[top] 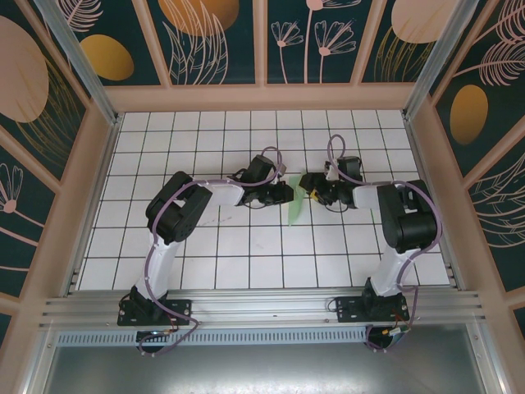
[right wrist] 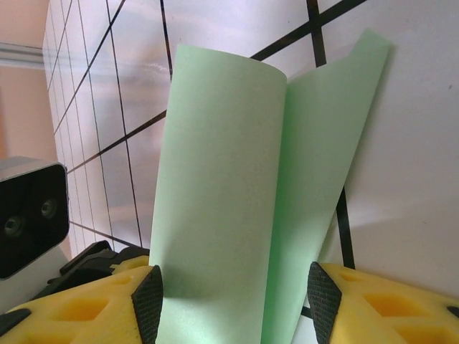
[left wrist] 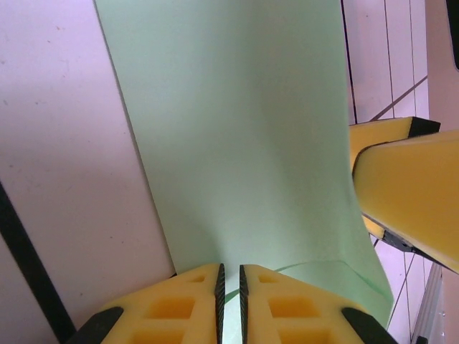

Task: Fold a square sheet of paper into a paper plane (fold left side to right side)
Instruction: Fold the wing for the fifth time at the center of the table.

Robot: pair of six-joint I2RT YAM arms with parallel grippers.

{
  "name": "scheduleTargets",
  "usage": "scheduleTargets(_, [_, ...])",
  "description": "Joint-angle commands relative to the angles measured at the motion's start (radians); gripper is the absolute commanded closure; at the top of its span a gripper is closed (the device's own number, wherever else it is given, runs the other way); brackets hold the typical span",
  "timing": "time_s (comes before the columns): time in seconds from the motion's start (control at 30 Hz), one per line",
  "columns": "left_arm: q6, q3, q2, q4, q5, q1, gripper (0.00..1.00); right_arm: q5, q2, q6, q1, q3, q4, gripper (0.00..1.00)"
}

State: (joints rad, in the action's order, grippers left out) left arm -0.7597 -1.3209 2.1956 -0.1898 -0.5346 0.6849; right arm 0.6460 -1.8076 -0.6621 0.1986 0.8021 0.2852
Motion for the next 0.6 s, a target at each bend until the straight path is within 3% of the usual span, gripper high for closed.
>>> scheduleTargets(0.0, [0.021,-0.003,0.018,0.011,0.016,0.018,0.84,-0.04,-0.034,-0.004,0.008,0.027,-0.045,0.41])
scheduleTargets(0.57, [0.059,0.043,-0.132,0.041,0.085,0.015,0.71,-0.071,-0.08,0.009,0.008,0.042,-0.112,0.42])
